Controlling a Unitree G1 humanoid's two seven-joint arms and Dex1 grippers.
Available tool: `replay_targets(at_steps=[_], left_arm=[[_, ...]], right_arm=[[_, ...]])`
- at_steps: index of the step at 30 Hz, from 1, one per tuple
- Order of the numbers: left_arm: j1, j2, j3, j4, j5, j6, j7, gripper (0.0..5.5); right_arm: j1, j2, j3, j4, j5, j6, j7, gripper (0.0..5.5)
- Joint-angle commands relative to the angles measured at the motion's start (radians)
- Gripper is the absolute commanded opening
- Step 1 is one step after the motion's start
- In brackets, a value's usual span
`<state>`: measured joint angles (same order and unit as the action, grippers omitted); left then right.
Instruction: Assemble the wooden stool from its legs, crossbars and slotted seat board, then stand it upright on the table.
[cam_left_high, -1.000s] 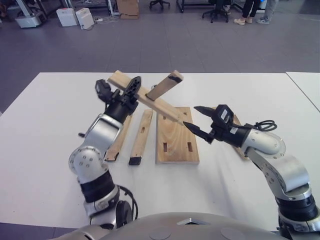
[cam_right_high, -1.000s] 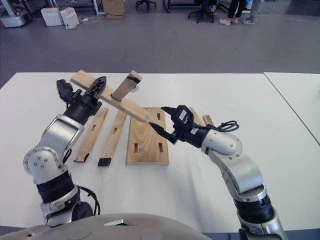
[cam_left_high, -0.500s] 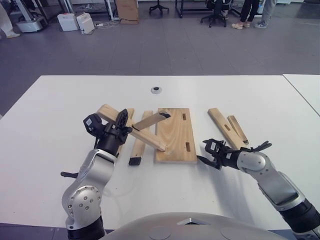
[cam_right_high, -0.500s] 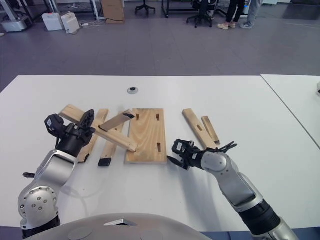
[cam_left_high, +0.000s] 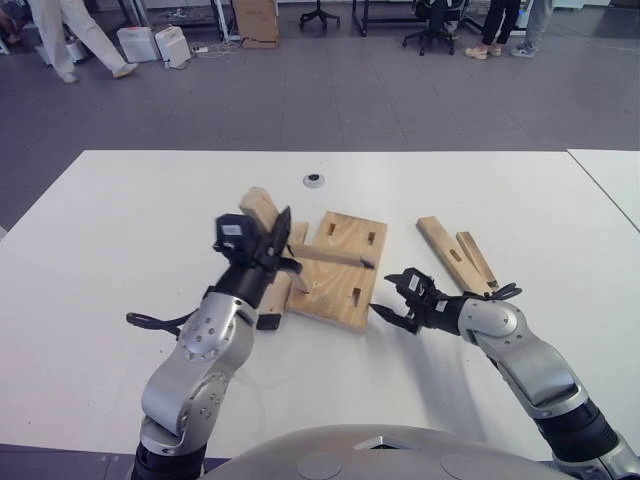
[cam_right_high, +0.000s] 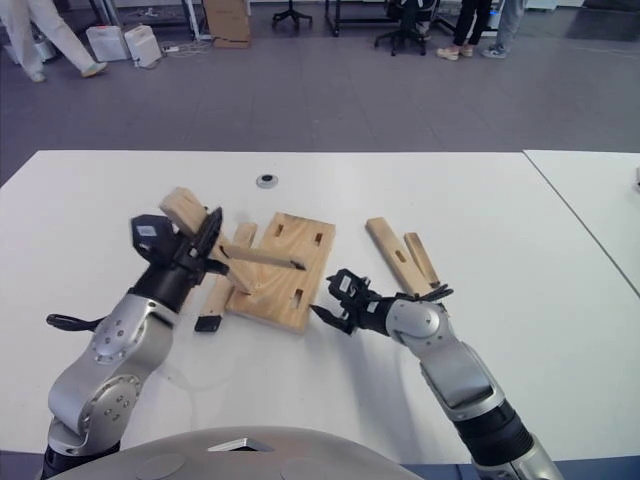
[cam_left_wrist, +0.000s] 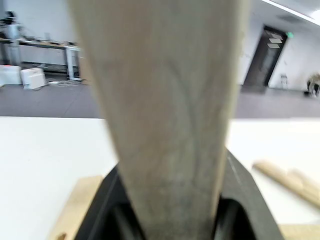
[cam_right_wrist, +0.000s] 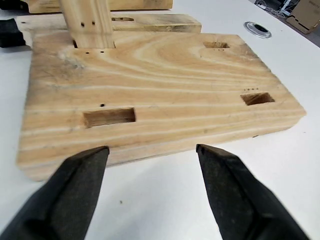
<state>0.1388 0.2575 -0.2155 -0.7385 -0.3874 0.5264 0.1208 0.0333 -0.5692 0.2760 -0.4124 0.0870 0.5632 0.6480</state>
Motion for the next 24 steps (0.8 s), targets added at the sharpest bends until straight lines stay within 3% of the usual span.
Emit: replay_targets(at_steps=[1,4,9,14,20,24], left_arm=[[0.015,0.001,0.004,0.115,0.046,0.054,-0.015,1.02],[-0.092,-0.055,0.078,0.067,-0.039,0.057,-0.024,1.02],[-0.163,-0.071,0.141,-0.019,-0.184,0.098,-0.109,2.07],[-0.126,-0.059,0.242,-0.077,-0.472,0.156,-0.171,2.93],[-0.228,-0.044,0.267,-0.154,-0.774,0.155,-0.098,4.01],[-0.390,0.025,0.450,-0.031,-0.735,0.068,0.005,4.33]], right_arm=[[-0.010,-0.022,-0.027,0.003,-0.002,-0.021,0.007,3.26],[-0.020,-0.015,-0.043,0.014,0.000,-0.031,-0.002,3.26],[-0.026,-0.020,-0.104,0.054,0.005,-0.059,-0.015,3.26],[-0.066,-0.048,-0.212,0.140,0.014,-0.112,-0.012,3.26],[-0.110,-0.056,-0.295,0.206,0.017,-0.143,-0.038,3.26],[-0.131,-0.046,-0.313,0.231,0.012,-0.152,-0.060,3.26]])
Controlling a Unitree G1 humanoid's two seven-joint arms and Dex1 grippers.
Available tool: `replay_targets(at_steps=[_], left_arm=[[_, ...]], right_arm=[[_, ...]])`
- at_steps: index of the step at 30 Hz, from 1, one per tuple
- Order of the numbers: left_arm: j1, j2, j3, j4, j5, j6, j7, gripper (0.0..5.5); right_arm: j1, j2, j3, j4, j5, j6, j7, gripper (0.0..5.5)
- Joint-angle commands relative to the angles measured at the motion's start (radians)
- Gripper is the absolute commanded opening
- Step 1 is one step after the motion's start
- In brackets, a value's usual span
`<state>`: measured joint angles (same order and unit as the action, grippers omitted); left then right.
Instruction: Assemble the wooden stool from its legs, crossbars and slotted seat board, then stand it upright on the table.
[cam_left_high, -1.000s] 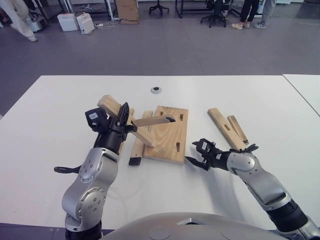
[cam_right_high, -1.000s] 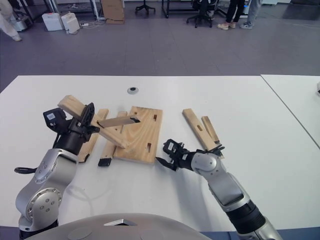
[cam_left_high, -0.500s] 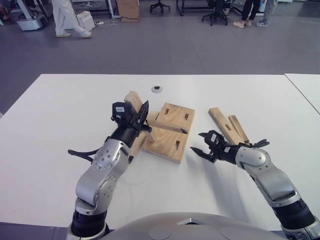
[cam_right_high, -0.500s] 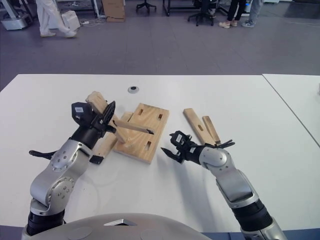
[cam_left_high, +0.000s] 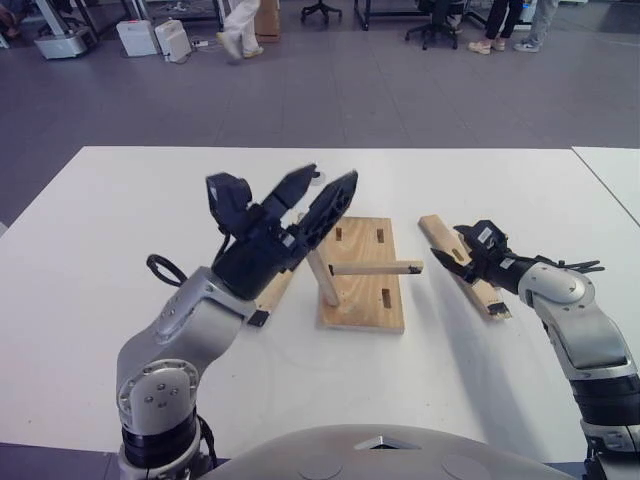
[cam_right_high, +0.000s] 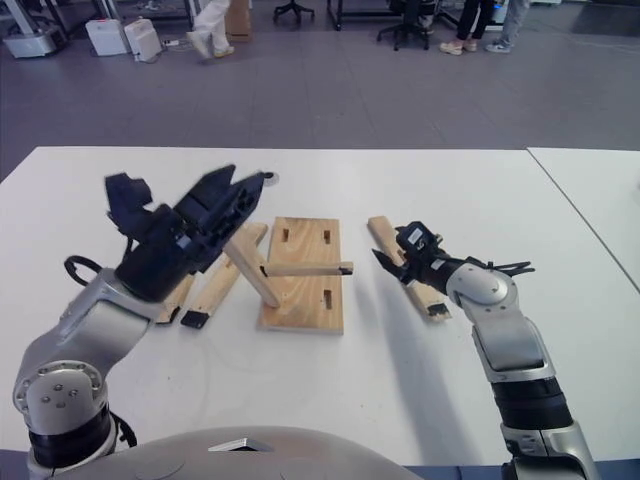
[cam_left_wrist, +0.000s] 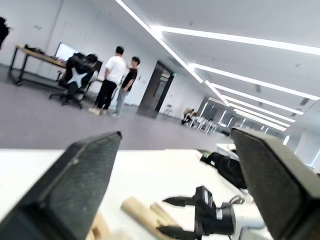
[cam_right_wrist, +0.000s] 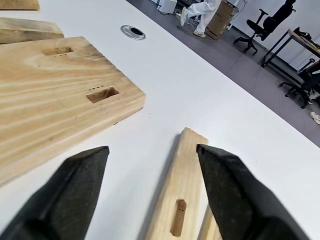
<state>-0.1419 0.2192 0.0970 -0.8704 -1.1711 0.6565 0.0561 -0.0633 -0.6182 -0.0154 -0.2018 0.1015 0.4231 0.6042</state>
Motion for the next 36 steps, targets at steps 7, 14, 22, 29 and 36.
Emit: replay_targets(at_steps=[7,14,22,29,36], left_arm=[[0.105,0.263,-0.165,0.381,0.522,0.007,-0.071,4.33],[0.192,0.300,-0.255,0.510,0.623,0.099,-0.210,3.74],[0.208,0.305,-0.291,0.544,0.763,0.119,-0.256,2.48],[0.005,0.137,-0.143,0.469,0.689,-0.041,-0.291,2.08],[-0.301,0.164,-0.154,0.633,0.779,-0.283,-0.502,2.08]], right_arm=[[-0.053,0.034,0.002,0.067,-0.016,-0.028,-0.042,3.26],[-0.045,0.055,0.037,0.097,-0.030,-0.050,-0.038,3.26],[-0.068,0.076,0.056,0.120,-0.034,-0.062,-0.040,3.26],[-0.344,0.219,-0.173,0.128,0.360,0.160,-0.049,3.26],[-0.724,0.483,-0.373,0.275,0.872,0.415,-0.240,3.26]])
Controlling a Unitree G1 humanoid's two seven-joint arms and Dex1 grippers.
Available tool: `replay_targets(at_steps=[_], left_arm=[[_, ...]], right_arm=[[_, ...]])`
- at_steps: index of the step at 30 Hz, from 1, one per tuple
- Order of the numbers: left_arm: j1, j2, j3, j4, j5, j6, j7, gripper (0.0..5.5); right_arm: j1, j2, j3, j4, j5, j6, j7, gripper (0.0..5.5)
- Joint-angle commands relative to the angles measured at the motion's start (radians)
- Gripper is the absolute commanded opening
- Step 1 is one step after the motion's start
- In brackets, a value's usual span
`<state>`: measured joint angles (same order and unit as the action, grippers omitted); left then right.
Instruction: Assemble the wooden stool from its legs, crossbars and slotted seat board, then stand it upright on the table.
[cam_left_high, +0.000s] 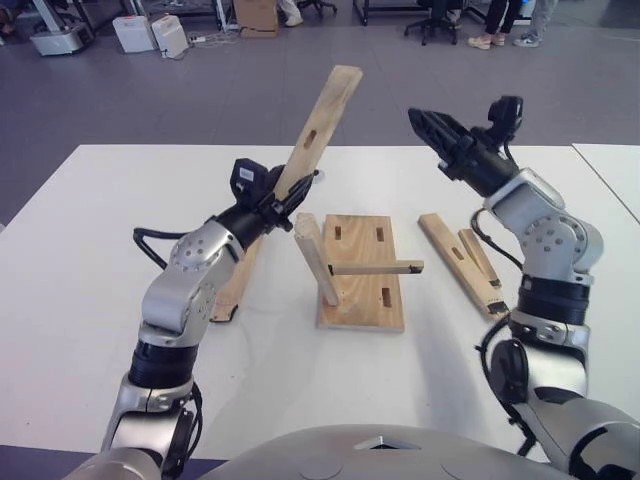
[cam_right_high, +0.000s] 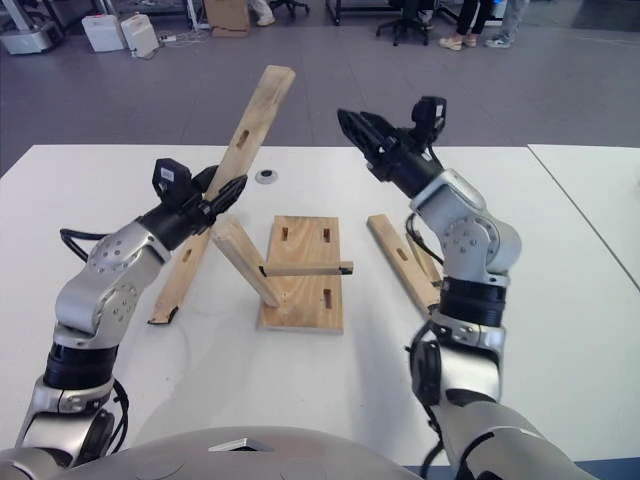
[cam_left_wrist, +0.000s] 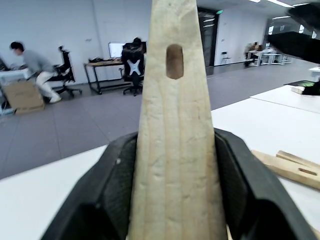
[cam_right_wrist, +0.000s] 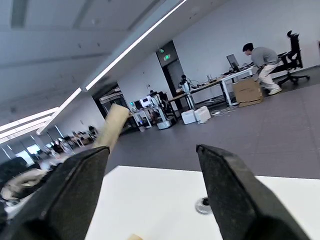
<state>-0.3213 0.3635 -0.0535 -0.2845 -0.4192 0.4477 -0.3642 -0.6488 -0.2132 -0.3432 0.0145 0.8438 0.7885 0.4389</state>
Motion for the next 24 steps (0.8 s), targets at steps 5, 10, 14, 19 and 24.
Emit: replay_targets(at_steps=[5,10,14,19,24], left_arm=[[-0.143,0.024,-0.058,0.062,0.070,-0.159,-0.196,2.08],[-0.149,0.023,-0.076,0.067,0.115,-0.194,-0.231,2.08],[-0.153,0.024,-0.084,0.069,0.148,-0.211,-0.243,2.08],[-0.155,0.029,-0.092,0.075,0.189,-0.235,-0.256,2.08],[-0.126,0.035,-0.051,0.069,0.205,-0.222,-0.224,3.12]], right_arm=[[-0.220,0.120,-0.076,0.137,0.220,0.061,-0.153,3.26],[-0.232,0.124,-0.089,0.140,0.284,0.076,-0.209,2.72],[-0.215,0.111,-0.080,0.128,0.290,0.083,-0.239,2.03],[-0.161,0.088,-0.077,0.092,0.262,0.058,-0.253,1.09],[0.075,0.020,-0.190,-0.105,0.346,0.099,-0.346,0.99]])
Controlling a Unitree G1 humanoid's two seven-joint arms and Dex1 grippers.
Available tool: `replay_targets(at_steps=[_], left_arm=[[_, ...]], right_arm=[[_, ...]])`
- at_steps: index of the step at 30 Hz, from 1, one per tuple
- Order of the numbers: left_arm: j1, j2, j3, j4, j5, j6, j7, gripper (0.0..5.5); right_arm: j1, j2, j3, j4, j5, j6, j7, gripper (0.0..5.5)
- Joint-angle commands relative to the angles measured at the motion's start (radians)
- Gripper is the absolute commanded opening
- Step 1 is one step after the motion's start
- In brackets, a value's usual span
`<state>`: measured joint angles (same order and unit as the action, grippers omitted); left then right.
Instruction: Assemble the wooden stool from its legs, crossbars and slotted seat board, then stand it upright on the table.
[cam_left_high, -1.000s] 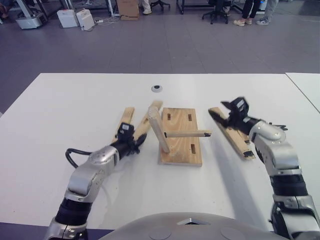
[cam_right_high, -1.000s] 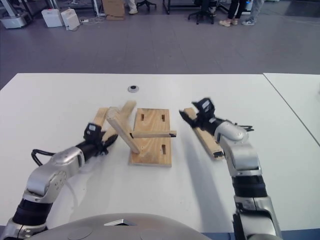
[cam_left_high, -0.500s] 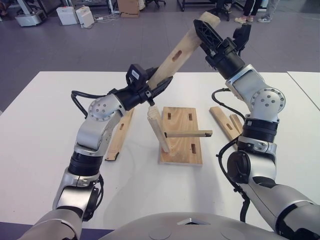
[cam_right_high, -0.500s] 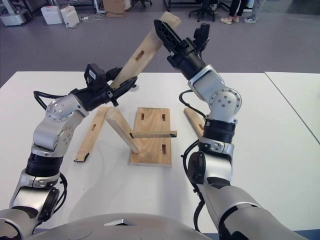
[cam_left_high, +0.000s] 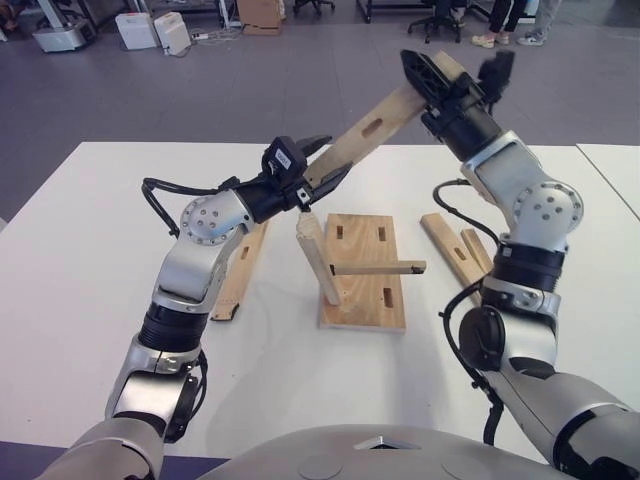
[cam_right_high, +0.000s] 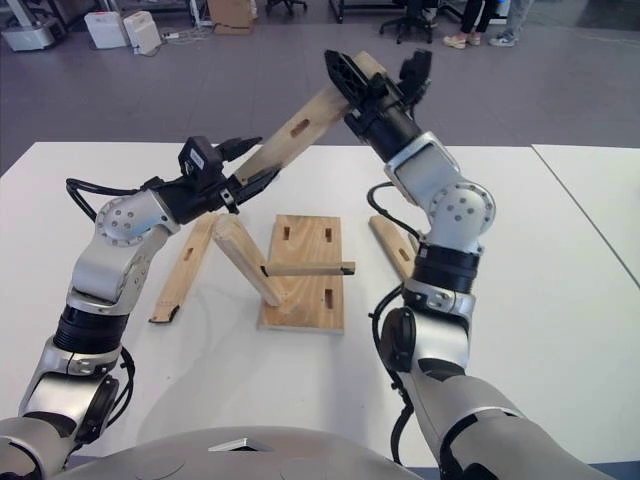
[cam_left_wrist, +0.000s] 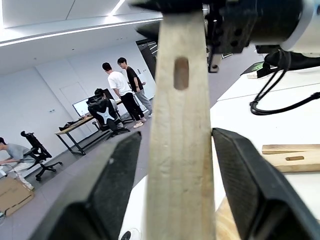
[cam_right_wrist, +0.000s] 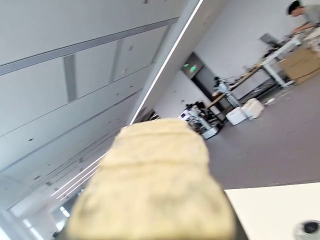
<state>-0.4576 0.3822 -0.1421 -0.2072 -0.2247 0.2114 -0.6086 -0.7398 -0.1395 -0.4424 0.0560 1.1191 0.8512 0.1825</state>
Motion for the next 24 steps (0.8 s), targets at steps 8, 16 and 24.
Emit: replay_targets(at_steps=[8,16,24], left_arm=[[0.180,-0.018,0.252,-0.203,-0.222,0.194,0.135,4.23],[0.204,-0.029,0.179,-0.228,-0.159,0.197,0.178,4.23],[0.200,-0.051,0.173,-0.230,-0.152,0.186,0.198,4.23]], right_arm=[[0.802,-0.080,-0.109,-0.639,0.291,0.111,-0.384,0.99],[0.820,-0.154,-0.068,-0.608,0.197,-0.034,-0.431,0.99],[0.777,-0.219,0.001,-0.597,0.022,-0.134,-0.417,0.99]])
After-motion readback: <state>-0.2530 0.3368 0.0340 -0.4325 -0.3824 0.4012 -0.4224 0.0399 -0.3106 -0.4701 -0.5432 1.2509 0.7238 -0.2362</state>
